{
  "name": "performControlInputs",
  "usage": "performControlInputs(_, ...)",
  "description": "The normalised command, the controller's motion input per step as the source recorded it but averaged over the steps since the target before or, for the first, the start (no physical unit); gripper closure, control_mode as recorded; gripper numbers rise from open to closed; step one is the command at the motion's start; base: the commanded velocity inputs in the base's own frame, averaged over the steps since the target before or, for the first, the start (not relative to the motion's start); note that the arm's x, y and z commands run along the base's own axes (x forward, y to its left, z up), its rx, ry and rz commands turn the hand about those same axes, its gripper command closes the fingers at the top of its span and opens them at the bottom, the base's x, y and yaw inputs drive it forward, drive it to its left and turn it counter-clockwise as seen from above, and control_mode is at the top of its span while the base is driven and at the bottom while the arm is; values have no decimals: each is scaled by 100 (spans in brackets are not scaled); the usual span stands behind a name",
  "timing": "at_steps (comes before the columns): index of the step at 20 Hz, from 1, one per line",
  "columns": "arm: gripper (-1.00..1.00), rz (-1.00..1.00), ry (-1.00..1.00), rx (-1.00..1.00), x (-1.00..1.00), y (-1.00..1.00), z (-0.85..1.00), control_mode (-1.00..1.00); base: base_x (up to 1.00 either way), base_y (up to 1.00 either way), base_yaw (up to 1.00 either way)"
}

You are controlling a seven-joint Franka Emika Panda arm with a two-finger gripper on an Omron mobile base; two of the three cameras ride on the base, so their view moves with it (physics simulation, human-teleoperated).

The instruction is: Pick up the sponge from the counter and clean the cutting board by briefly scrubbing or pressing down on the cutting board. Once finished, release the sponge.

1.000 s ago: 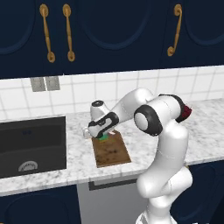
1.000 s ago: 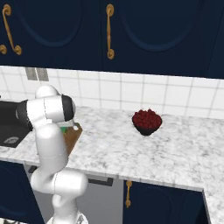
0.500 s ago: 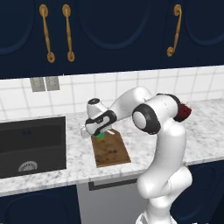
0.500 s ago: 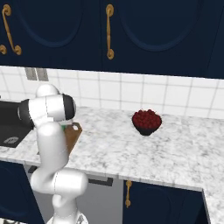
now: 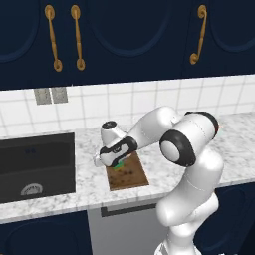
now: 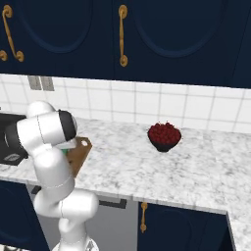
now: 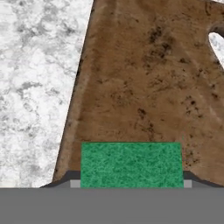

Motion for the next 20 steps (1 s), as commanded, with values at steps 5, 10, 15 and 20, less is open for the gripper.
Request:
performControlInputs(5, 100, 0, -3, 0, -100, -10, -46, -100, 0, 0, 0)
performControlInputs(10, 100, 0, -2, 0, -100, -15, -44, -100, 0, 0, 0)
performControlInputs(15, 100, -1, -1, 0, -60, -42, -45, -100, 0, 0, 0)
performControlInputs(20, 100, -6, 0, 4, 0, -74, -30, -100, 0, 0, 0)
